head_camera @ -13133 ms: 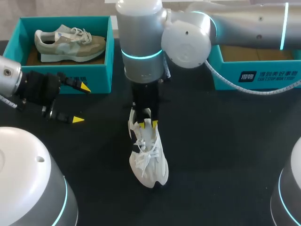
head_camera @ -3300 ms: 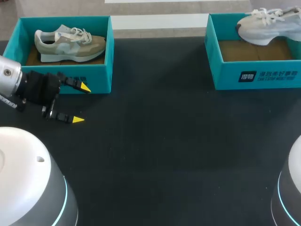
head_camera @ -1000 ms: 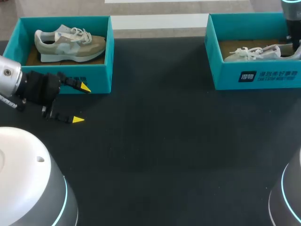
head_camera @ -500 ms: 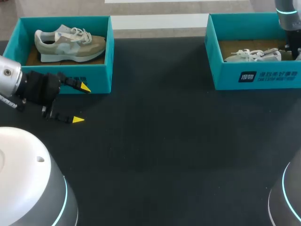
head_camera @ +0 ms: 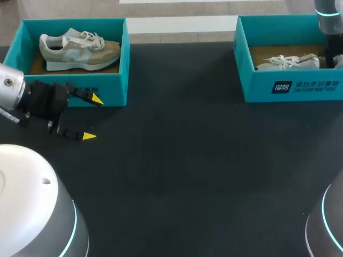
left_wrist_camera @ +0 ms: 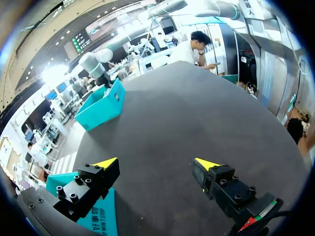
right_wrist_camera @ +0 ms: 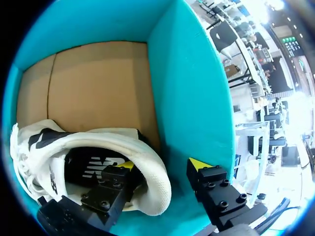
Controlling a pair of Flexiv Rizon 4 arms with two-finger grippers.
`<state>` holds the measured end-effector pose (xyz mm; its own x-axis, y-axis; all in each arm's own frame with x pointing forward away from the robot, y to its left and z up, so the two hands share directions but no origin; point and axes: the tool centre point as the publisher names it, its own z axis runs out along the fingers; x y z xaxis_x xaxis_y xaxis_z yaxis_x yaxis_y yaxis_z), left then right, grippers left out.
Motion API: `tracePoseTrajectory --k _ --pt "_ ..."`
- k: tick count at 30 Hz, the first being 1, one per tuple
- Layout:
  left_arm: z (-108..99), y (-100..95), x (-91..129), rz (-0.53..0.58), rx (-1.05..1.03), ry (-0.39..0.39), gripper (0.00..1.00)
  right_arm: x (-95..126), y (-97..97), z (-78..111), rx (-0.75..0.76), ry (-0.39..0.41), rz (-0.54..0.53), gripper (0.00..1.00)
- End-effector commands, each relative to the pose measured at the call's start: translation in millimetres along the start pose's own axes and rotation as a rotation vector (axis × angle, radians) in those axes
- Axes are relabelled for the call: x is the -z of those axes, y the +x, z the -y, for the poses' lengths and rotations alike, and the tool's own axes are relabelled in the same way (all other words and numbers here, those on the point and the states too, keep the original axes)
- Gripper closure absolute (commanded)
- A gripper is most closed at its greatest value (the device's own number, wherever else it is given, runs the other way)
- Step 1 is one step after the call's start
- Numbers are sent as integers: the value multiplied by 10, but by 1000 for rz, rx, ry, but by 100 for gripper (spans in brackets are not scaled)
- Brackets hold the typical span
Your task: Take the shoe out of the shoebox, open the shoe tongue, remove and reinsert the insole, then place the shoe into the shoebox
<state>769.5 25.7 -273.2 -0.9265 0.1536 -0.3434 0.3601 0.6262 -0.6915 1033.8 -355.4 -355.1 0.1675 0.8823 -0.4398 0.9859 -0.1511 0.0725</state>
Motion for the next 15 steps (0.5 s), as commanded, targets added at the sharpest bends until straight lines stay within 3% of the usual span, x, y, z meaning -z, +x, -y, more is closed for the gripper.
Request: tracePoseTrajectory --k 1,2,6,15 --pt "1 3 2 -2 0 -2 0 125 -44 16 1 -5 -19 43" --pt "1 3 2 -2 0 -2 0 162 -45 16 -1 -5 -26 44" --pt "1 3 2 -2 0 -2 0 279 -33 22 22 -1 -49 26" --pt "1 3 2 -2 0 -2 0 749 -102 150 11 -60 -110 4"
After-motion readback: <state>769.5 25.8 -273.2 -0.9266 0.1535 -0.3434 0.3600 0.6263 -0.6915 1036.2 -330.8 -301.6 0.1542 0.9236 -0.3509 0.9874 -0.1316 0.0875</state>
